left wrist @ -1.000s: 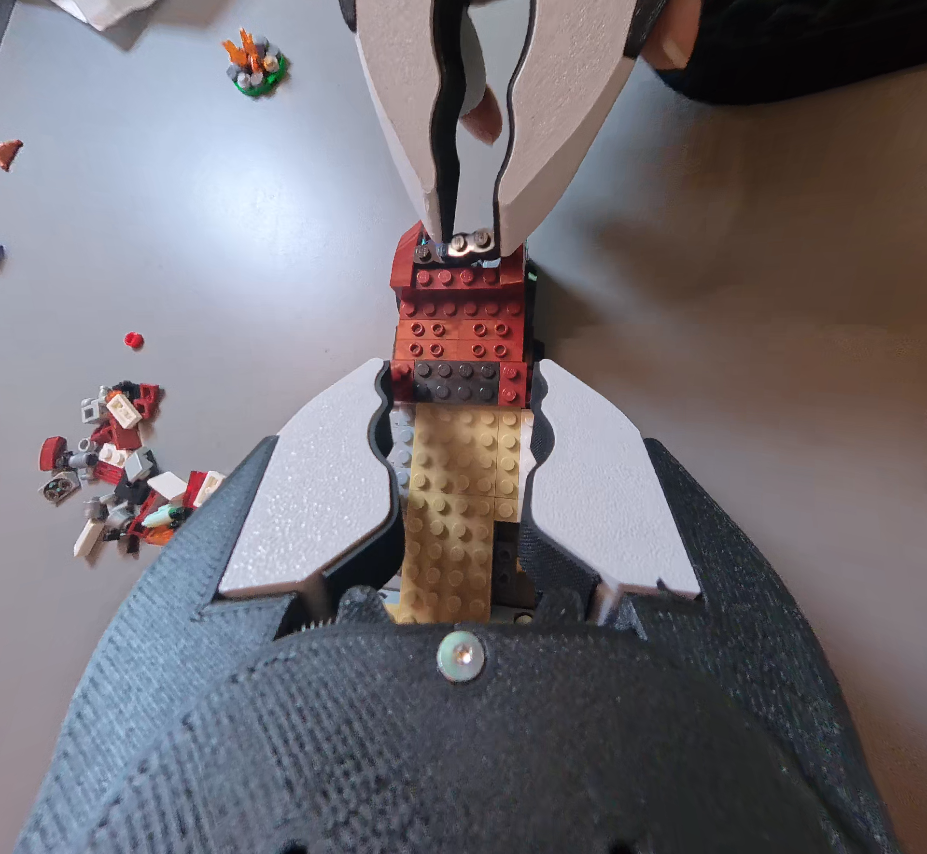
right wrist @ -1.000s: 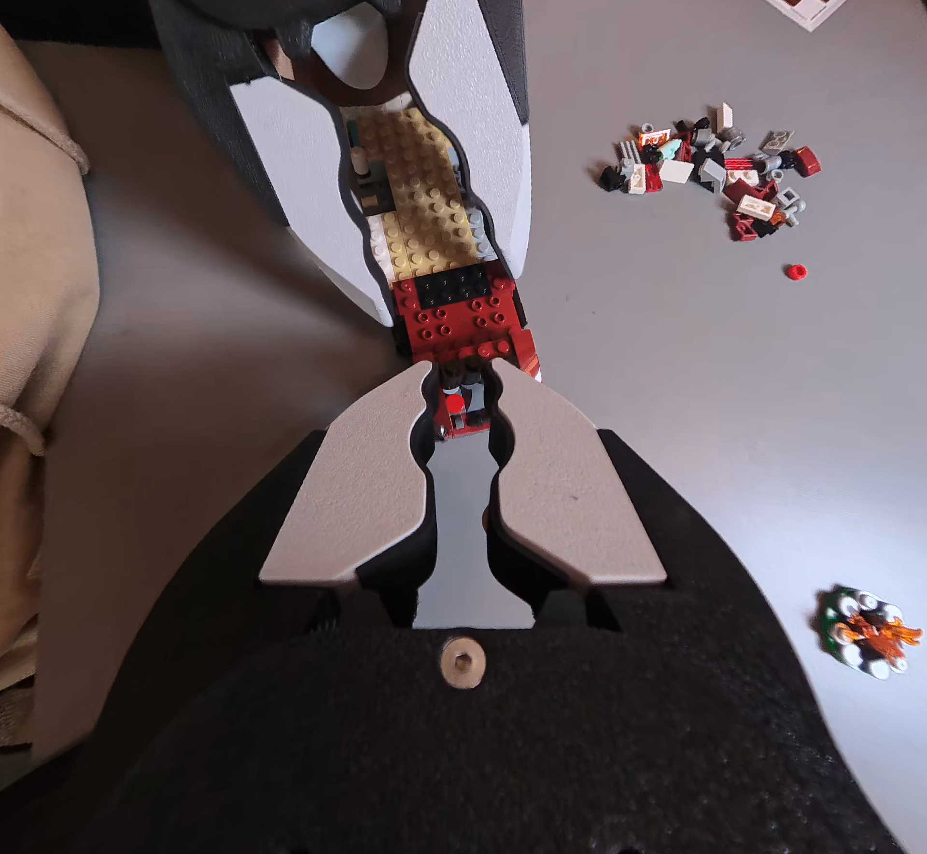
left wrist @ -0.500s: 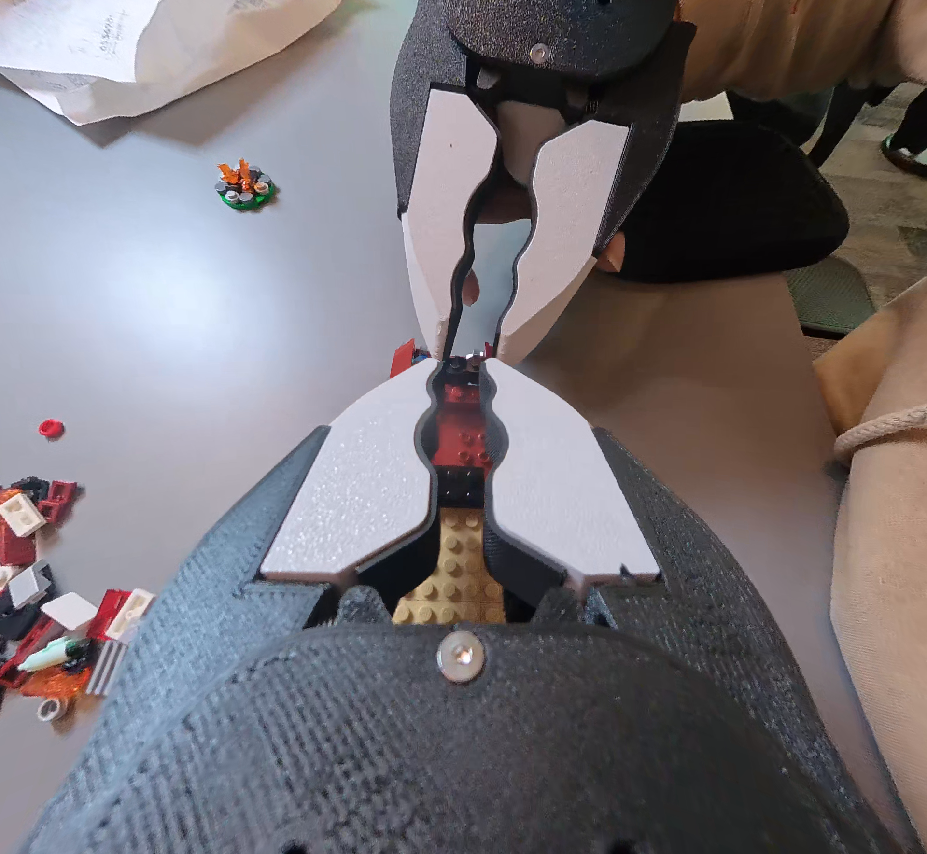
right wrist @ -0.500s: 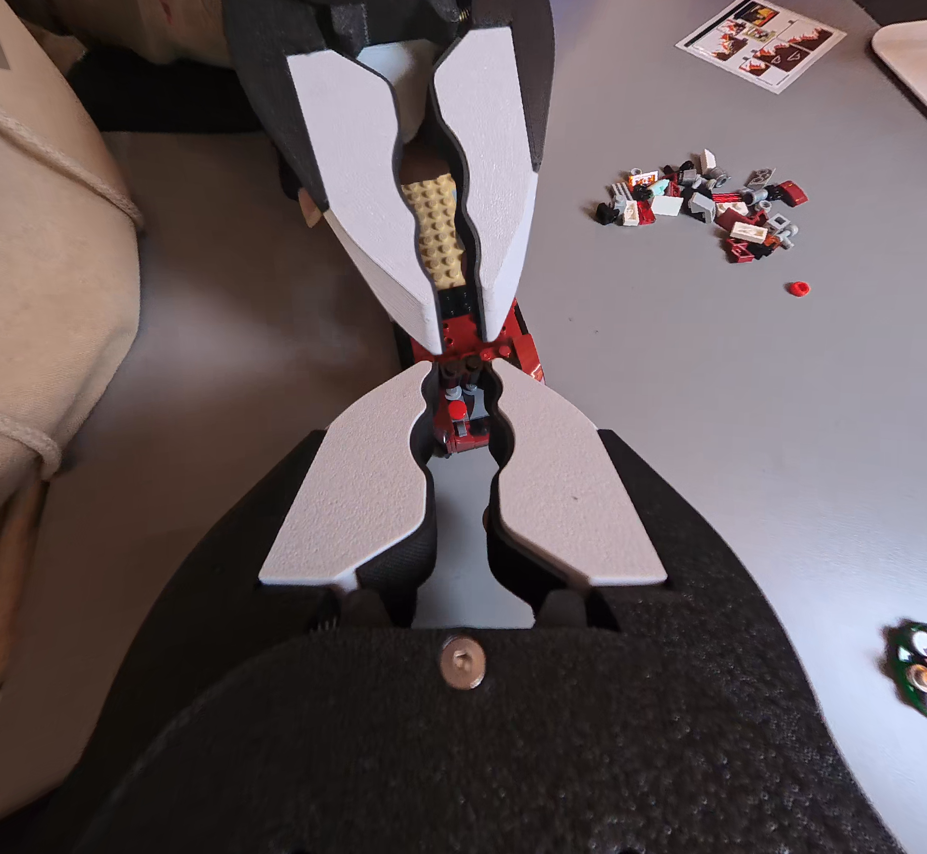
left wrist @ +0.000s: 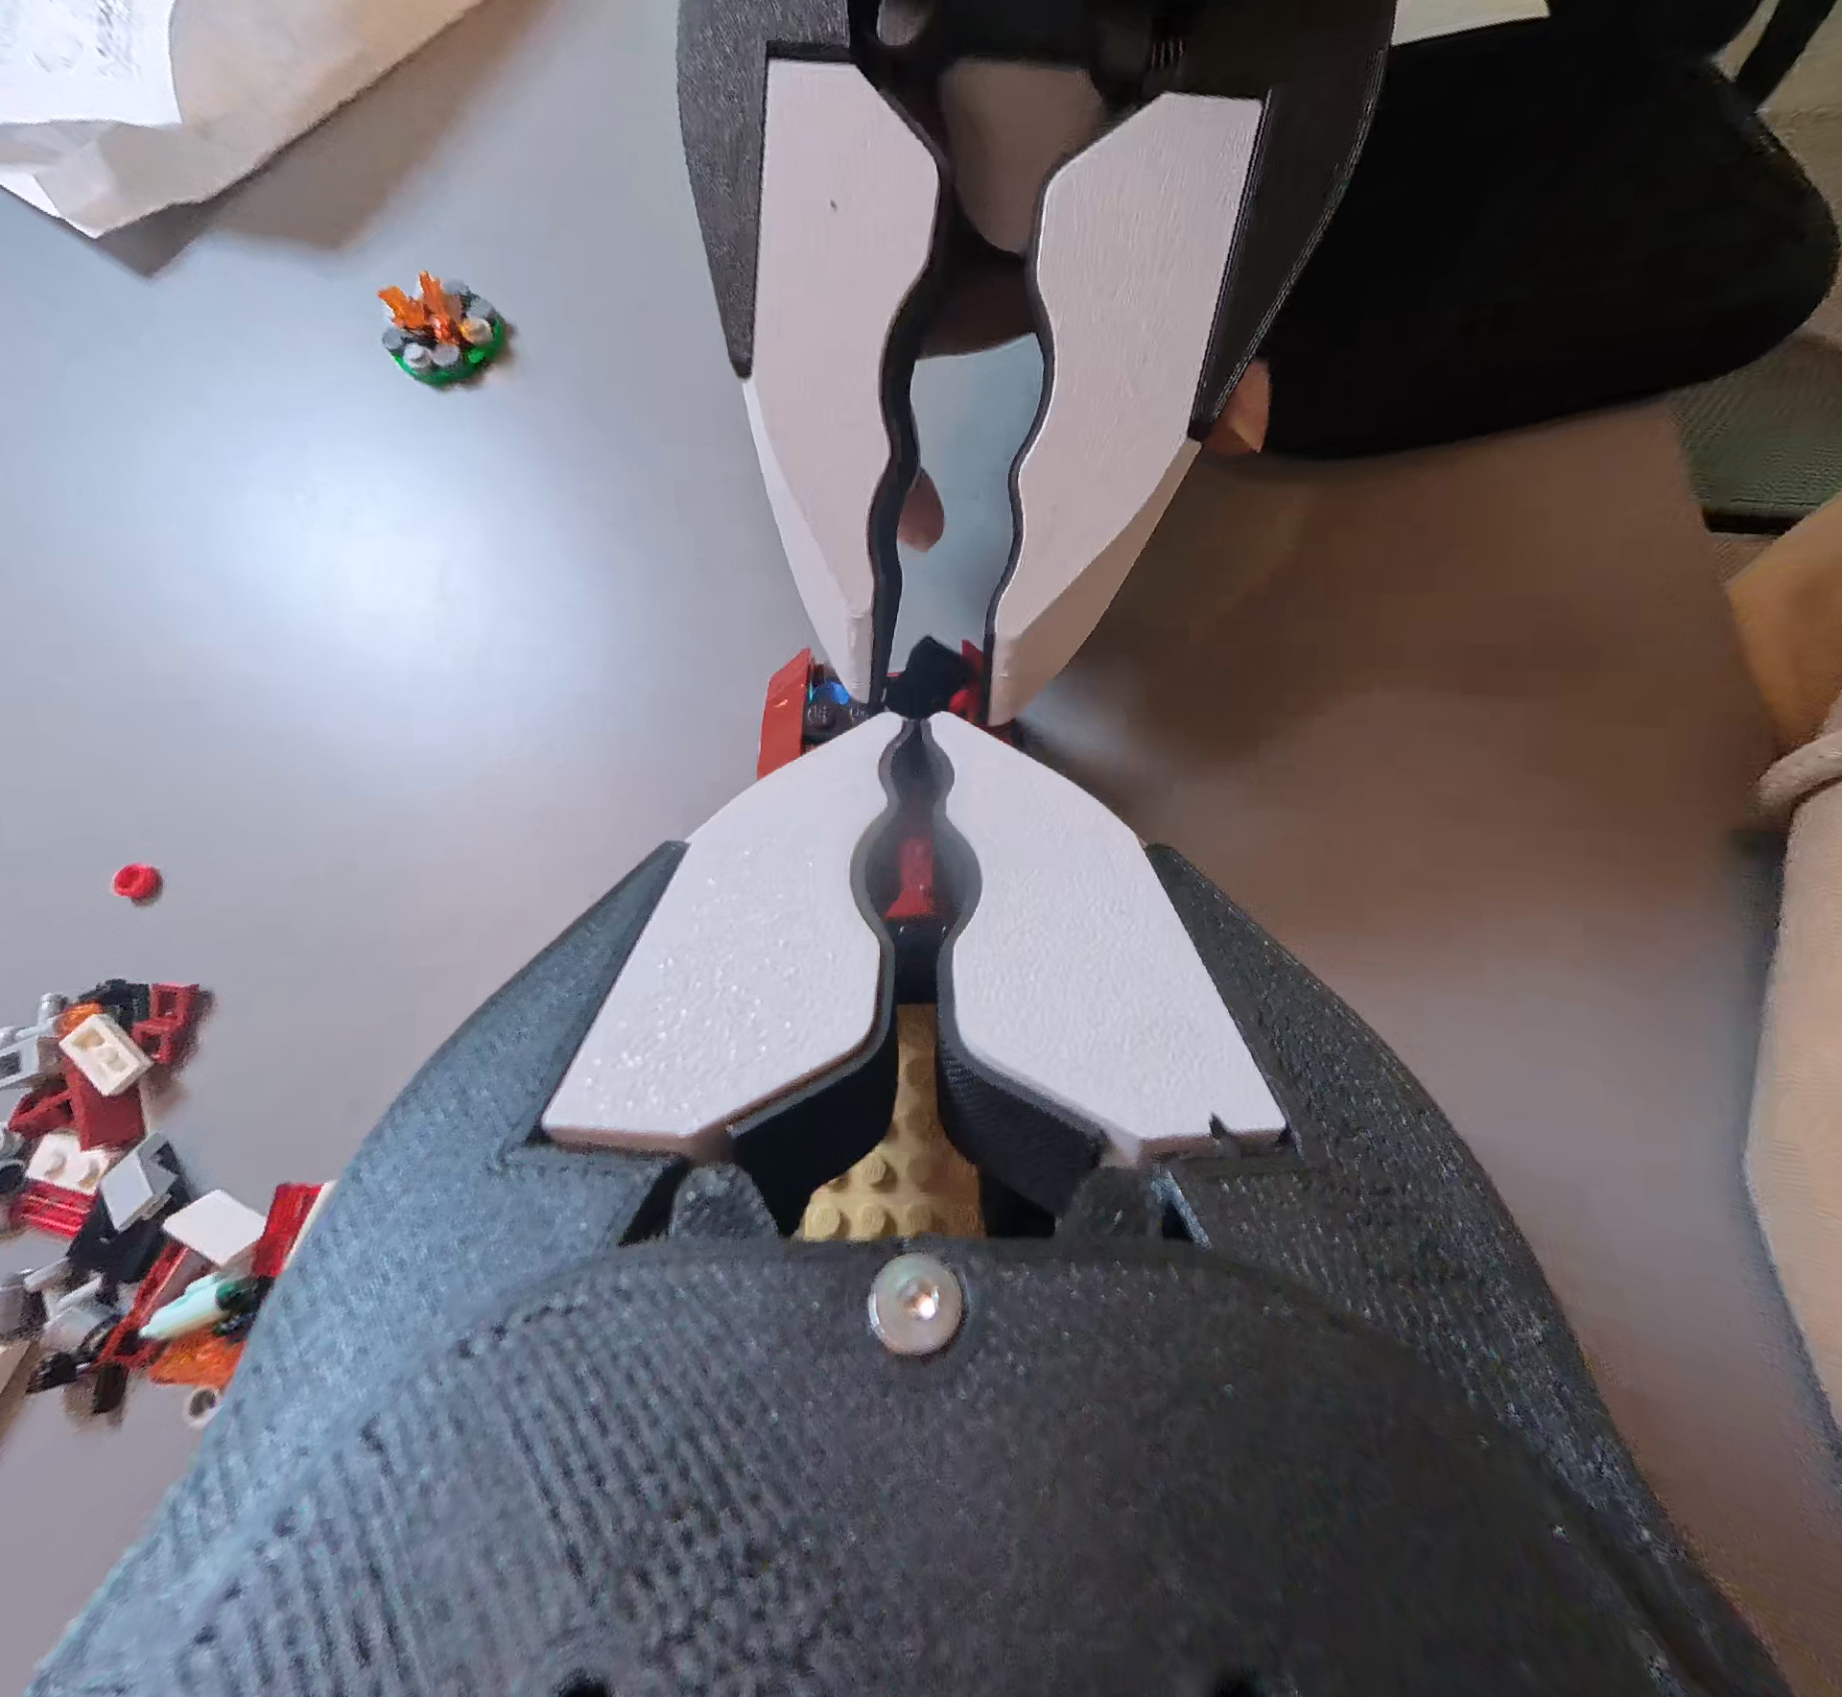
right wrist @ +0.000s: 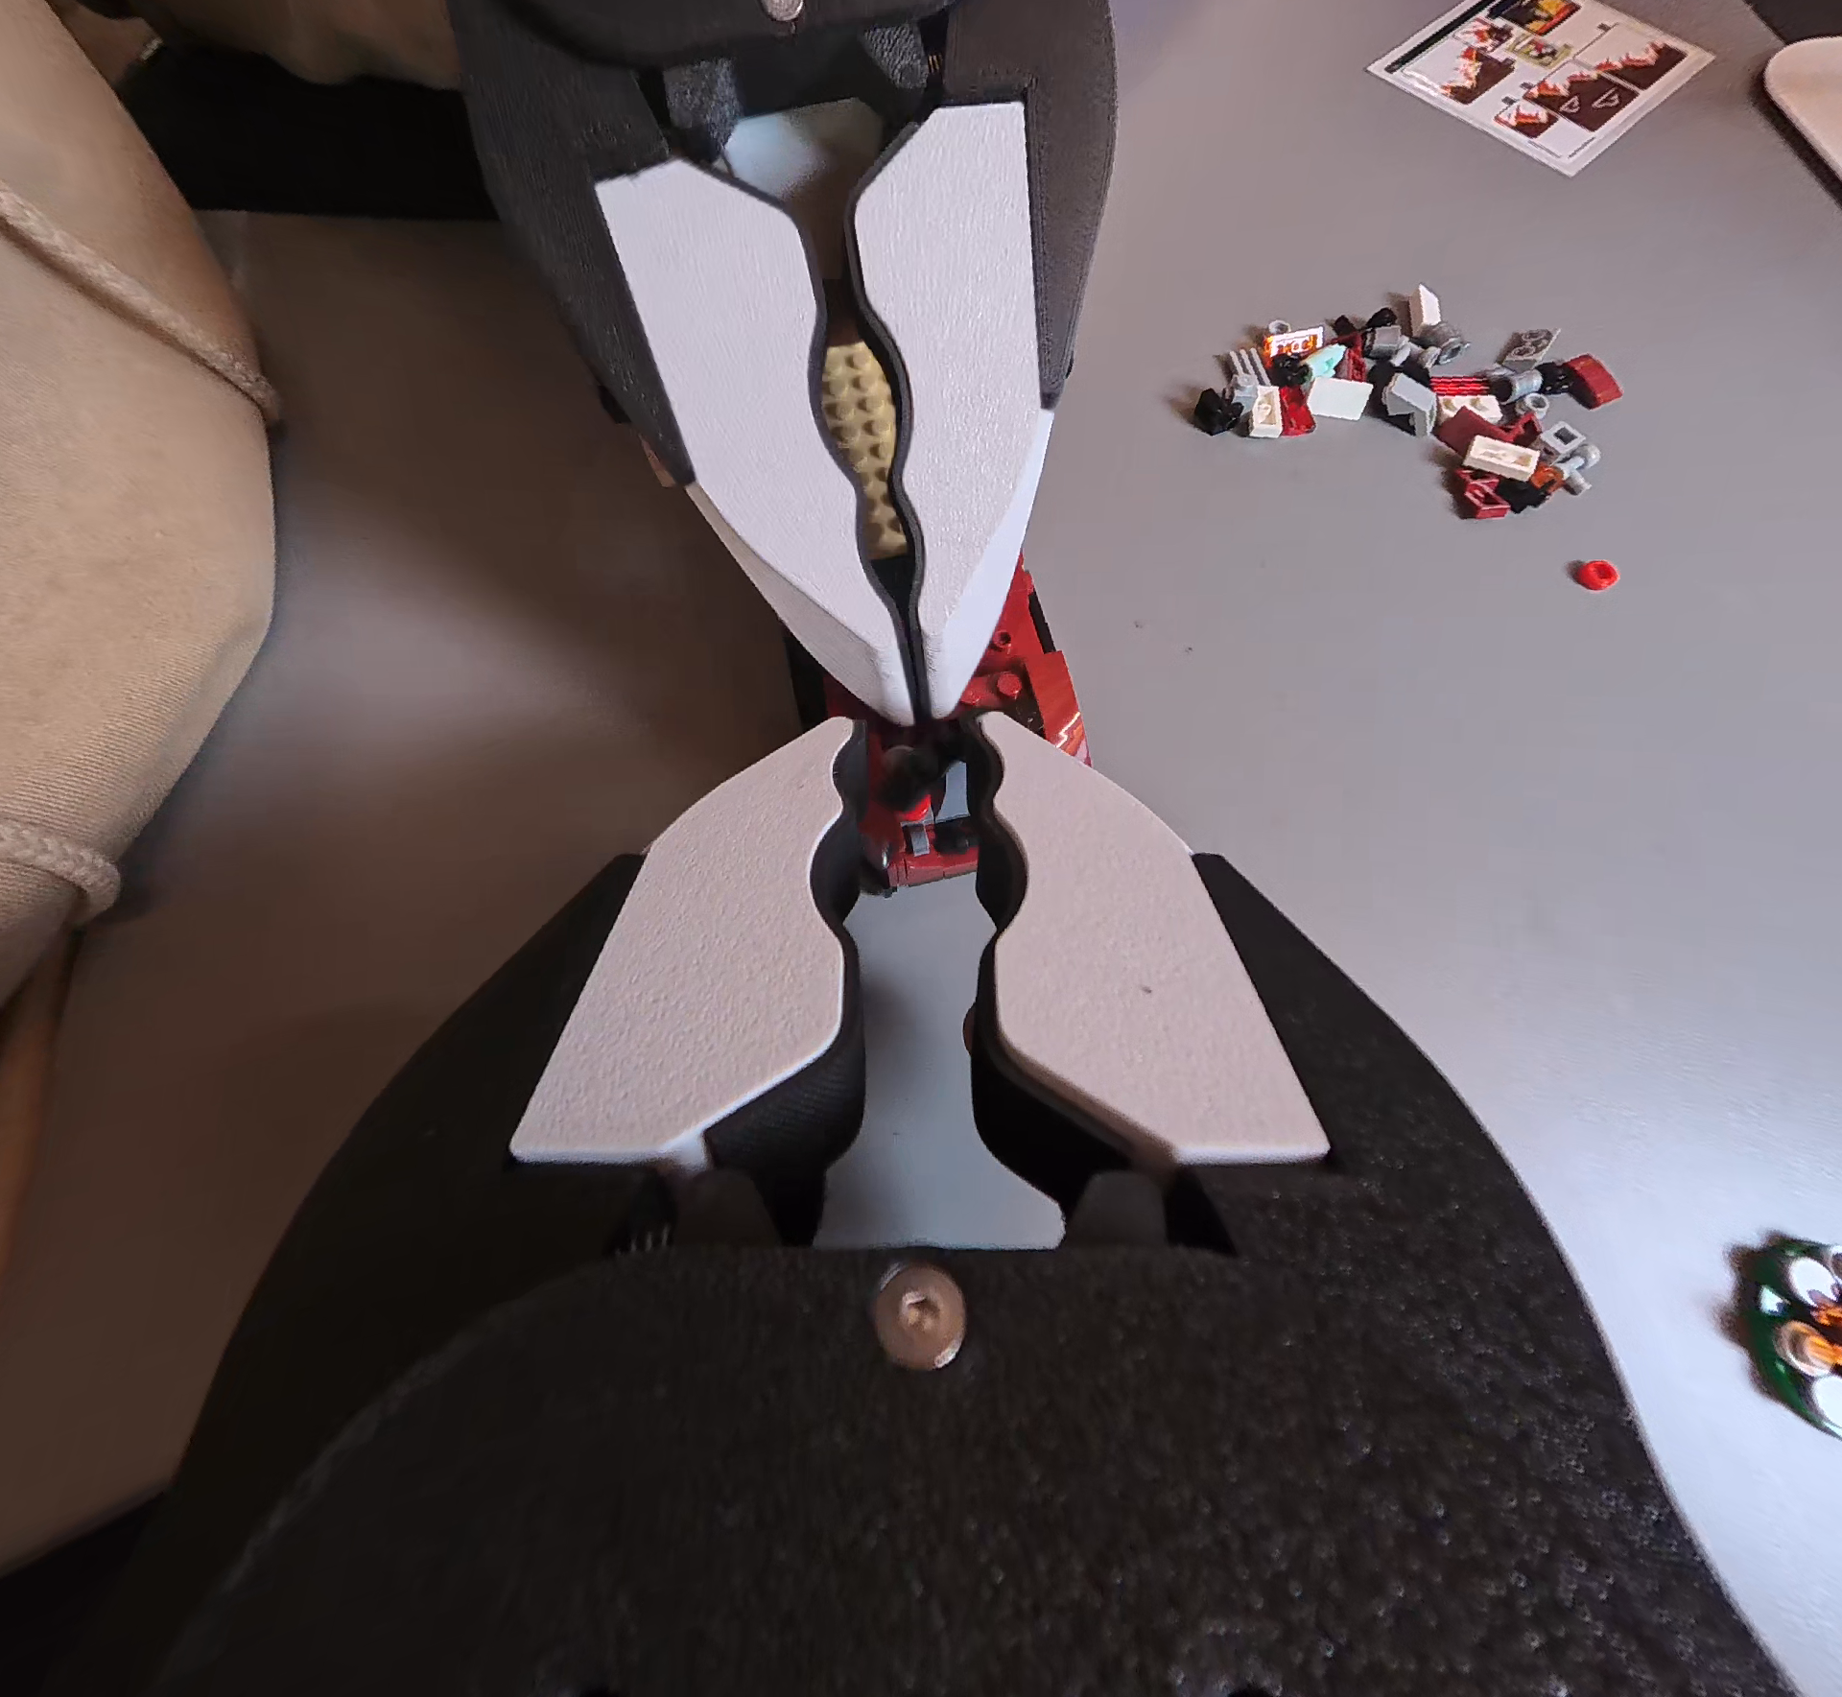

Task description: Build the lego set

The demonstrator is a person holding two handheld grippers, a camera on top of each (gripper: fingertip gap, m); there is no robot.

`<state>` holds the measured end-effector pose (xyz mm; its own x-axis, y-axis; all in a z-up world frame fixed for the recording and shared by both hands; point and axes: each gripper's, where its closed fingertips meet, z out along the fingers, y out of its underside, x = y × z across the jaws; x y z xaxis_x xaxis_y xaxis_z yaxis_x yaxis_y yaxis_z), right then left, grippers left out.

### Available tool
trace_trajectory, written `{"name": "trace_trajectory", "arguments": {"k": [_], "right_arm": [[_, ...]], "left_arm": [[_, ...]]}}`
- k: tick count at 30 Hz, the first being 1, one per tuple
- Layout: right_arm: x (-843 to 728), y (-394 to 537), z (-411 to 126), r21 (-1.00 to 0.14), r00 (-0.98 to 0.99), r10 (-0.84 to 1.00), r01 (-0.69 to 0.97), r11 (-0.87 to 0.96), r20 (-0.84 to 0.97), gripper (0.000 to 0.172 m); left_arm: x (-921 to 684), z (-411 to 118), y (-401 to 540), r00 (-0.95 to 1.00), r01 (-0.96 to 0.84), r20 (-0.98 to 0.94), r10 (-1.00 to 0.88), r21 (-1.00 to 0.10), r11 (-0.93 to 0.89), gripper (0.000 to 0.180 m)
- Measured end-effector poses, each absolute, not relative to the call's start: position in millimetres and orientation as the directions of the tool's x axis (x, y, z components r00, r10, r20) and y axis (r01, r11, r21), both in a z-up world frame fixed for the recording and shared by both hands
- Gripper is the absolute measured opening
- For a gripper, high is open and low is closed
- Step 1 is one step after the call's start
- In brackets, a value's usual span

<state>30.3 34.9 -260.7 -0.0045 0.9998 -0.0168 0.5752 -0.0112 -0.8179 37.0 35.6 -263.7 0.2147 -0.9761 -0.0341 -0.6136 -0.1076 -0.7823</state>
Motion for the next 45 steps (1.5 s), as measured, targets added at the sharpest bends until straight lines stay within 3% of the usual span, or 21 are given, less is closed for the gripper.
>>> {"name": "trace_trajectory", "arguments": {"k": [10, 18, 22, 28, 32, 39, 45], "right_arm": [[44.6, 43.9, -254.9, -0.816, 0.026, 1.0, 0.578, -0.02, -0.006, 0.021], [108.4, 109.5, -270.4, -0.633, 0.171, 0.98, 0.771, -0.069, 0.102, 0.022], [118.4, 128.3, -287.8, -0.543, 0.199, 0.978, 0.829, -0.131, 0.067, 0.026], [113.7, 134.8, -300.4, -0.509, 0.159, 0.985, 0.855, -0.1, 0.072, 0.026], [109.8, 130.3, -299.1, -0.533, 0.126, 0.991, 0.842, -0.082, 0.047, 0.019], [53.1, 72.2, -231.1, -0.847, 0.06, 0.962, 0.463, -0.262, -0.265, 0.018], [23.7, 40.0, -212.9, -0.869, 0.015, 0.911, 0.294, -0.398, -0.412, 0.018]], "left_arm": [[32.2, -260.7, 36.1, 0.22, -0.615, -0.071, -0.973, -0.785, -0.081, 0.003], [14.7, -254.7, 41.4, 0.243, -0.625, -0.1, -0.965, -0.777, -0.077, 0.028], [11.6, -254.8, 41.8, 0.252, -0.626, -0.104, -0.962, -0.776, -0.08, 0.029], [7.0, -257.9, 43.6, 0.269, -0.617, -0.091, -0.959, -0.781, -0.1, 0.029], [9.2, -255.6, 42.7, 0.27, -0.591, -0.07, -0.96, -0.799, -0.108, 0.029], [23.8, -234.2, 44.4, 0.302, -0.485, -0.131, -0.944, -0.874, -0.034, 0.029], [31.9, -211.3, 38.8, 0.315, -0.426, -0.222, -0.923, -0.902, 0.072, 0.02]]}}
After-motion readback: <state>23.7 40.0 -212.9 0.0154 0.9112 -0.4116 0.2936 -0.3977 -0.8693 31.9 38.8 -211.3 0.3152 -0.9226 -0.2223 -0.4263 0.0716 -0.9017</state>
